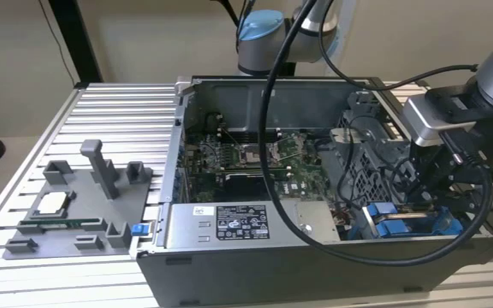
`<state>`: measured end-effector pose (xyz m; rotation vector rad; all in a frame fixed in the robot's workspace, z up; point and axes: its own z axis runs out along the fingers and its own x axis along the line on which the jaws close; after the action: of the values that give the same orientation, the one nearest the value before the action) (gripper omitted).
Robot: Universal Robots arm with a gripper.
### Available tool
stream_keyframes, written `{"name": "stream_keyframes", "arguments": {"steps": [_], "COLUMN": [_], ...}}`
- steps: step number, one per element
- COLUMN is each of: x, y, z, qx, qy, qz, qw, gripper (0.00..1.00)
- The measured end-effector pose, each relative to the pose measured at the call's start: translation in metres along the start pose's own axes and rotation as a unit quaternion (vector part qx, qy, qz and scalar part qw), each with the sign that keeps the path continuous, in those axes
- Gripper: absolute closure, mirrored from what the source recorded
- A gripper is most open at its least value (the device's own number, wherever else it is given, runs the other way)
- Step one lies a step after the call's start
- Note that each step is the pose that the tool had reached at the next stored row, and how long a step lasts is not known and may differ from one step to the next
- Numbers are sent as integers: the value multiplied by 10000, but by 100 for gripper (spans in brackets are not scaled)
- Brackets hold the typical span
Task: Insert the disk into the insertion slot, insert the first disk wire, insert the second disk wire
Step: 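Insert the second disk wire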
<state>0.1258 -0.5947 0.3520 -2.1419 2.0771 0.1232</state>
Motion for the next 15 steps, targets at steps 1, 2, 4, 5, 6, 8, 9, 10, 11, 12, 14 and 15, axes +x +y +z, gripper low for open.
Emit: {"name": "stream_keyframes", "arguments": {"steps": [1, 2, 4, 5, 6, 8, 9, 10, 11, 12, 14, 15], "x": [0, 0, 2, 2, 3, 5, 6, 7, 7, 7, 7, 5], "y": [-3, -5, -10, -12, -14, -21, -24, -27, -28, -29, -29, -30], "z": [0, 1, 6, 10, 15, 27, 32, 36, 39, 39, 39, 40], "qx": [0, 1, 2, 3, 5, 7, 8, 9, 9, 9, 9, 12], "qy": [0, 0, 1, 3, 11, 22, 29, 38, 41, 43, 44, 44], "qz": [0, 0, 0, -1, -1, -3, -3, -4, -4, -4, -4, -4], "qw": [10000, 10000, 10000, 10000, 10000, 10000, 10000, 10000, 10000, 10000, 10000, 10000], "gripper": [100, 100, 100, 100, 100, 100, 100, 100, 100, 100, 100, 100]}}
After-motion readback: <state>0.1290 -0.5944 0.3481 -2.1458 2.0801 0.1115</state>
